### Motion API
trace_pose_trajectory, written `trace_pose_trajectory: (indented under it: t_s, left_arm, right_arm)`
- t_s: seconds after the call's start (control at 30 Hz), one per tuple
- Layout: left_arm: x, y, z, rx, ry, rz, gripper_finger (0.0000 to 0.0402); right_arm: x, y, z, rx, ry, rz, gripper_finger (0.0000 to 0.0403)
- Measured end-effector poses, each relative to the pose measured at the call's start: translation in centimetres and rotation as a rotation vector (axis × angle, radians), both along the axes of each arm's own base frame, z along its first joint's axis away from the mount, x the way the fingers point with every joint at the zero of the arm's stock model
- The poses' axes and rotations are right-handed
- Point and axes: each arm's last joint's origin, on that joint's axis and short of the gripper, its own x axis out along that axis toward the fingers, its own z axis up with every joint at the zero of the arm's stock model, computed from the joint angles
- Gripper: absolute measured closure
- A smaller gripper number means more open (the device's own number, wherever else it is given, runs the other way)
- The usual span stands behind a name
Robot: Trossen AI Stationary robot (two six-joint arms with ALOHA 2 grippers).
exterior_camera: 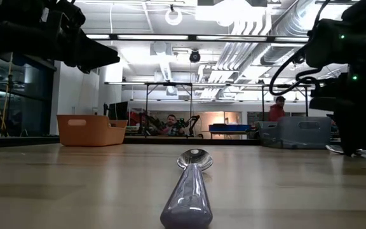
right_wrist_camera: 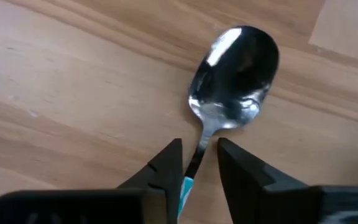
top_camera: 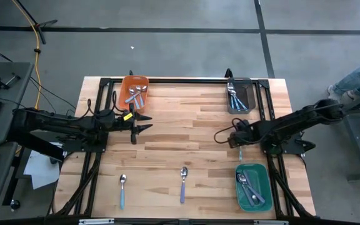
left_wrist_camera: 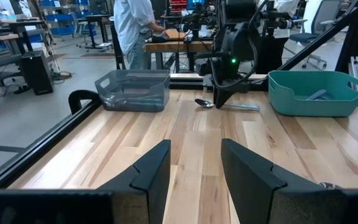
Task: Sort silverware by color (type)
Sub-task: Put the white patterned spoon into the black bin
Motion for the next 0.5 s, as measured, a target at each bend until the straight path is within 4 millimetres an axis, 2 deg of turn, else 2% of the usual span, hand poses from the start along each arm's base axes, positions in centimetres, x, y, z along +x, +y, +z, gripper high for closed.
trace_pose_trajectory:
  t_s: [0.27, 0.4, 0.5]
  left_arm:
    - [0.0, 0.0, 0.0, 0.000, 0.000, 0.000, 0.0266]
    - [0.0, 0.0, 0.0, -0.001, -0.001, 0.000, 0.0266]
    - [0.0, 0.0, 0.1, -0.007, -0.007, 0.001, 0.0266]
  right_arm:
    - [0.6, 0.0, 0.4, 0.018, -0.010, 0.083, 0.0395]
    - [2.0, 0.1, 2.4, 0.014, -0.055, 0.153, 0.0396]
    - [3.3, -0.2, 4.9, -0.010, -0.079, 0.195, 0.0400]
